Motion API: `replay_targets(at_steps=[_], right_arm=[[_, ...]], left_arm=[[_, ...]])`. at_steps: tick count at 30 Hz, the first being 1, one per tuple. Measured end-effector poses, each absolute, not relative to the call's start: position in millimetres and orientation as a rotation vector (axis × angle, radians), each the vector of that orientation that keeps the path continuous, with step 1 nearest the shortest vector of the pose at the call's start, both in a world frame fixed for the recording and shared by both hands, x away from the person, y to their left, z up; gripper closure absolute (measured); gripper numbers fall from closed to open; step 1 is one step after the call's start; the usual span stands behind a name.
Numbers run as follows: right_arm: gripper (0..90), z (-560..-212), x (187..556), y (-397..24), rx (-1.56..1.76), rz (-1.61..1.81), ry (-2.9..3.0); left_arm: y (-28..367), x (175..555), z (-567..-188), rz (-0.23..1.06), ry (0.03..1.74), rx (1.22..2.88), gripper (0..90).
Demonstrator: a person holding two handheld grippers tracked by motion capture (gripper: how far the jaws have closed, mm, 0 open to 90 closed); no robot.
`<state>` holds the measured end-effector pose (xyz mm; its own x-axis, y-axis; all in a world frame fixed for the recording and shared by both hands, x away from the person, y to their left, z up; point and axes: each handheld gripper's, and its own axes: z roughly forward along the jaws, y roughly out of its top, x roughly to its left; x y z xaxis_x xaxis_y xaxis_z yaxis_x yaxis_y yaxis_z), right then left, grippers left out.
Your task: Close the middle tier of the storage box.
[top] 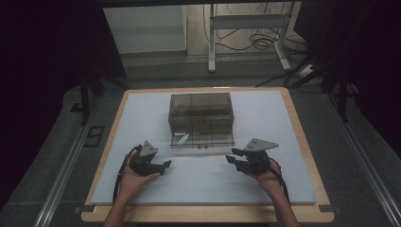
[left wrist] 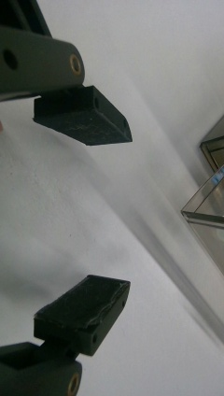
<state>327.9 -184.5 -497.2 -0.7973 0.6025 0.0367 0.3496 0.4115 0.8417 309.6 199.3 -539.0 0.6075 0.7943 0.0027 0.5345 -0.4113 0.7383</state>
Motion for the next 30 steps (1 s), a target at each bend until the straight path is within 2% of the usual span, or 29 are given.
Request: replay_targets(at_steps=[1, 10, 30], right_arm=[[67.8, -498.0, 328.0, -182.5, 0.819, 1.331, 2.416], [87.2, -502.2, 329.8, -173.3, 0.791, 1.334, 2.471], [88.2, -511.2, 346.2, -147.2, 0.806, 1.337, 2.486]], left_arm=[[199.0, 309.6, -539.4, 0.463, 1.041, 2.115, 25.1], [198.4, 309.0, -539.6, 0.463, 1.040, 2.120, 25.1], [199.0, 307.4, -539.6, 0.463, 1.038, 2.118, 25.0]])
